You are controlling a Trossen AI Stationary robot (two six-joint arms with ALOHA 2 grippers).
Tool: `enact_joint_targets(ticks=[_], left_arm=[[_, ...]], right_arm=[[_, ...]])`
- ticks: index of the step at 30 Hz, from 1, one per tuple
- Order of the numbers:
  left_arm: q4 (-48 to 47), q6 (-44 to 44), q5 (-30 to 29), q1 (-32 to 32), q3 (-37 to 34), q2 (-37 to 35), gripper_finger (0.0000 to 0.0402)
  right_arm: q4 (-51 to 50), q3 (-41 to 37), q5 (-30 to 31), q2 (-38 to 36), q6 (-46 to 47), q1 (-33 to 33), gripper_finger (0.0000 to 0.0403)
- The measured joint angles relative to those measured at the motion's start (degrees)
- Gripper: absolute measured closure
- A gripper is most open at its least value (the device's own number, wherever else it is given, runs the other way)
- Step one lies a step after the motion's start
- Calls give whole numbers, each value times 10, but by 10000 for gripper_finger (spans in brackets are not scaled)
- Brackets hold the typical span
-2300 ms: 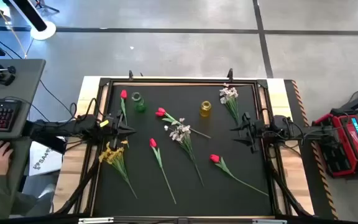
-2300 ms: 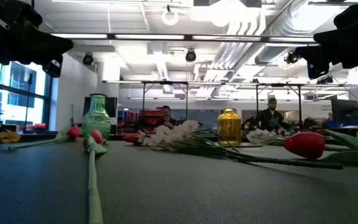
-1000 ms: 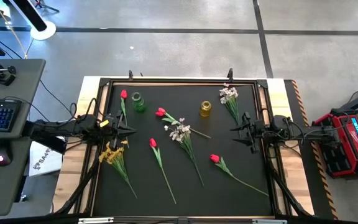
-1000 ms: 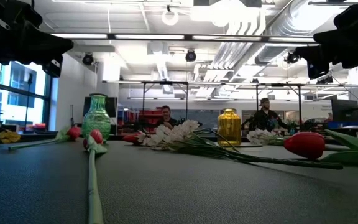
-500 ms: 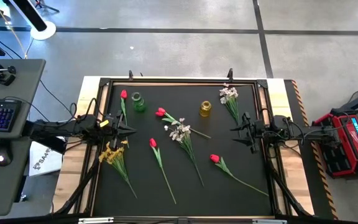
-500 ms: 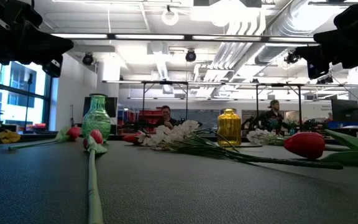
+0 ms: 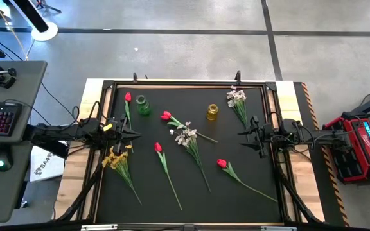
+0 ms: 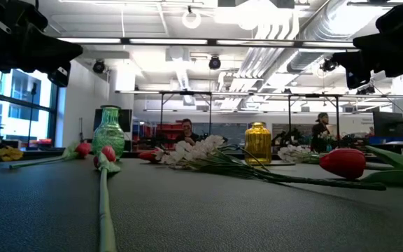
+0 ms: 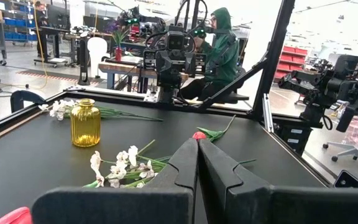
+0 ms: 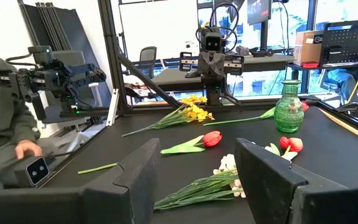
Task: Sort flowers into vase by color
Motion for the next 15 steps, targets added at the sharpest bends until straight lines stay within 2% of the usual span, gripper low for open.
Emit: enact_joint_targets(ticks=[15], left_arm=[[0,0,0,0,0,0,401]], right_arm=[[1,0,0,0,5,0,208]])
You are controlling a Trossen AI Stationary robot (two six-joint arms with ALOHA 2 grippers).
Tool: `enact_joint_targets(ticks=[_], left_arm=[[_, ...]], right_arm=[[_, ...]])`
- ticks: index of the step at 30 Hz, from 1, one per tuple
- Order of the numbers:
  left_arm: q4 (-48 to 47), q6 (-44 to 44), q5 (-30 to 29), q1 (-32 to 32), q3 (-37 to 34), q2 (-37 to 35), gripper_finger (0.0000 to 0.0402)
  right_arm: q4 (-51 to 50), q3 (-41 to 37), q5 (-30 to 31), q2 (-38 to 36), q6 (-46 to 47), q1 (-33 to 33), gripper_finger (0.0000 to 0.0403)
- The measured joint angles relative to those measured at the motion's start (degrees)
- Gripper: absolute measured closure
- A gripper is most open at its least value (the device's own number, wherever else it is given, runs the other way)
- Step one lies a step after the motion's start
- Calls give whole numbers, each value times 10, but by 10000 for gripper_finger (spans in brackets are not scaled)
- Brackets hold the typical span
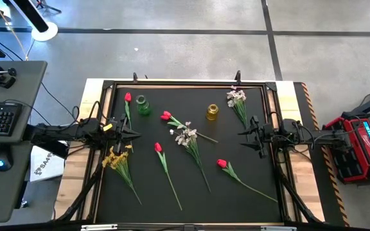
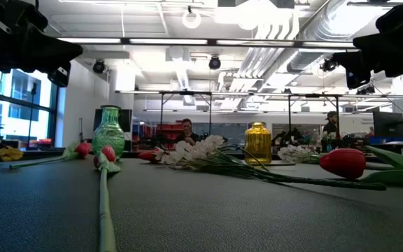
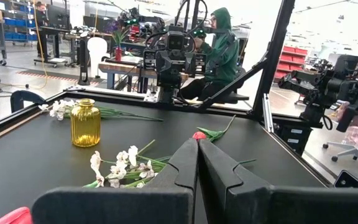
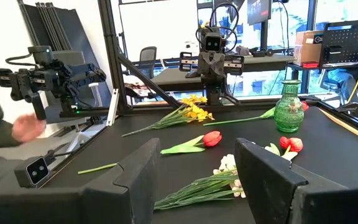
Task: Sort flowers into vase by color
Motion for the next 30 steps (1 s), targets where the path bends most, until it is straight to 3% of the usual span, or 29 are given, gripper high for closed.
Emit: enact_joint_targets(ticks=[4,12,19,23,30], left_arm=[[0,0,0,0,0,0,401],[0,0,0,0,0,0,401],[0,0,0,0,0,0,401],[0,0,0,0,0,0,401],[0,0,-7,0,0,0,401]], right_arm=[[20,0,4,0,168,2,208],[107,1,105,0,328,2,208],[137,9,118,0,323,1,208],[135,9,79,8,340,2,208],[128,10,42,118,352,2,208]])
